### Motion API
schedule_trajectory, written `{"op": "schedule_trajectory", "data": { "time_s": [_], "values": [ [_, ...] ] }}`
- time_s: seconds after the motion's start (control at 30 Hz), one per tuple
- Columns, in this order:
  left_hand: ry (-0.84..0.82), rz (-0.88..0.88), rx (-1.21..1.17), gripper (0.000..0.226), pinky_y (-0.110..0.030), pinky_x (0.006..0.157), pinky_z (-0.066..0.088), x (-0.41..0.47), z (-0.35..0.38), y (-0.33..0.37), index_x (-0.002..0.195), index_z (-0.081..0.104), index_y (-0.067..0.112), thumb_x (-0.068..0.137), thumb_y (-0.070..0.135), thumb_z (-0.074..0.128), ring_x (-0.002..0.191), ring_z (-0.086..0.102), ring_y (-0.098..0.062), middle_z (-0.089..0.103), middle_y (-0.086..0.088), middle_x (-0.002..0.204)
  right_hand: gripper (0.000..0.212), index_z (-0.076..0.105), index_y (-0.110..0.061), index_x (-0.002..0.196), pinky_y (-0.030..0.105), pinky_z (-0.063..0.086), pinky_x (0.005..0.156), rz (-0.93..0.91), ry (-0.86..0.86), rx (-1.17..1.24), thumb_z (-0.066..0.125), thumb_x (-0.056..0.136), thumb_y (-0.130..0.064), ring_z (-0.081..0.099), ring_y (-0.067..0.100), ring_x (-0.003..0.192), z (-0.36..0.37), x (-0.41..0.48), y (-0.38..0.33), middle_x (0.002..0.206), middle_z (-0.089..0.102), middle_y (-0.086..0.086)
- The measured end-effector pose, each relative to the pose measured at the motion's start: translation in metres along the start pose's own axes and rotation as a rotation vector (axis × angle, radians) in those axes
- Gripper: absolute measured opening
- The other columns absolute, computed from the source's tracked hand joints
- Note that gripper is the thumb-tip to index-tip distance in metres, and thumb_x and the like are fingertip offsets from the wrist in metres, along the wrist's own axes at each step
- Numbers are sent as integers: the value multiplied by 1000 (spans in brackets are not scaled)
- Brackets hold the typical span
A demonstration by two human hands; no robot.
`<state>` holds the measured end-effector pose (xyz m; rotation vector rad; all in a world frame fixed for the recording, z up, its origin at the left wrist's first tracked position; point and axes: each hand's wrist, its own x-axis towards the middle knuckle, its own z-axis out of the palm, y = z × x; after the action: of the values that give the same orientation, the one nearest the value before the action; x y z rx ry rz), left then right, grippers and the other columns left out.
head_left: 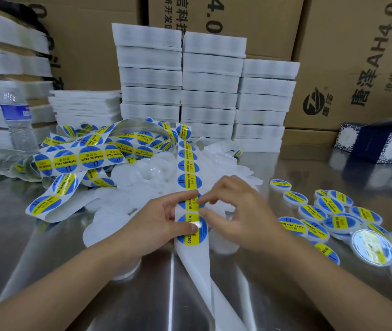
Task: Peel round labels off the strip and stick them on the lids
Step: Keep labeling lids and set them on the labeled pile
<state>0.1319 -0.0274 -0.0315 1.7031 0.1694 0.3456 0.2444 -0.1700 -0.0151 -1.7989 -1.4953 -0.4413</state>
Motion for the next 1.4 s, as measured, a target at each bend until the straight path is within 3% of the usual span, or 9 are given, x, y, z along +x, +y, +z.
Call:
{"op": "schedule_trajectory", "data": {
  "time_s": [0.23, 0.5, 0.63, 0.77, 0.9, 1.0, 1.13, 1.27, 1.4],
  "values": [
    [-41, 12, 146, 37, -13, 65, 51, -2, -2, 1, 93, 77, 35, 81, 1, 69, 71, 70, -7, 74, 4, 72, 20, 76, -19, 95, 34, 43, 72, -136, -84, -126, 70, 76, -20, 58, 22, 73, 4, -1, -8, 76, 65, 1],
    [-9, 6, 112, 30, -43, 90, 55, 1, -3, 1, 90, 77, 39, 79, 12, 72, 90, 72, -25, 76, -12, 88, 11, 78, -20, 80, 31, 46, 70, -185, 32, -227, 71, 72, -19, 61, 19, 63, -1, -1, -12, 67, 70, -7],
    [-31, 33, 23, 30, -20, 63, 57, -1, -2, 0, 99, 74, 19, 81, -4, 67, 62, 69, -9, 73, -6, 65, 5, 75, -18, 74, 27, 35, 69, -153, 21, -241, 71, 72, -20, 56, 16, 71, 0, -2, -13, 75, 67, -4],
    [-58, -68, -358, 54, -37, 69, 60, 3, -6, 4, 110, 69, 16, 56, 13, 63, 86, 71, -30, 73, -14, 102, 3, 75, -16, 74, 30, 39, 71, -100, -54, -75, 72, 73, -16, 47, 11, 76, 1, -5, -15, 80, 58, -1],
    [62, -91, -333, 42, -32, 70, 59, 4, -3, 5, 104, 74, 23, 64, 36, 71, 90, 71, -23, 74, -6, 104, 2, 75, -15, 76, 25, 42, 77, -64, -163, 109, 74, 75, -15, 51, 9, 80, 5, -8, -27, 81, 53, -6],
    [117, -68, -249, 24, -21, 68, 57, 2, -2, 1, 108, 72, 23, 88, 20, 60, 92, 71, -12, 74, 3, 103, 2, 75, -14, 77, 13, 38, 77, -45, -261, 195, 75, 75, -13, 49, 4, 77, 6, -11, -38, 78, 49, -9],
    [207, -134, -313, 29, -36, 85, 57, 6, -5, -3, 104, 73, 17, 86, -1, 59, 99, 69, -26, 74, -9, 104, 4, 75, -19, 77, 14, 35, 64, -38, -411, 290, 75, 75, -16, 46, 8, 67, 2, -15, -50, 71, 51, 0],
    [241, -118, -321, 41, -24, 63, 58, 9, -7, -2, 102, 73, 13, 82, -16, 52, 85, 73, -23, 75, -8, 97, 8, 70, -21, 72, 27, 31, 56, 74, -721, 669, 71, 77, -15, 39, 22, 57, -12, -11, -49, 65, 50, 23],
    [211, -81, -269, 50, -16, 47, 51, 7, -5, 1, 105, 69, 21, 80, -19, 55, 61, 72, -12, 76, 7, 78, 9, 72, -20, 65, 15, 39, 55, 354, -594, 1003, 65, 66, -14, 48, 5, 51, -27, 2, -25, 56, 56, -8]
  ]
}}
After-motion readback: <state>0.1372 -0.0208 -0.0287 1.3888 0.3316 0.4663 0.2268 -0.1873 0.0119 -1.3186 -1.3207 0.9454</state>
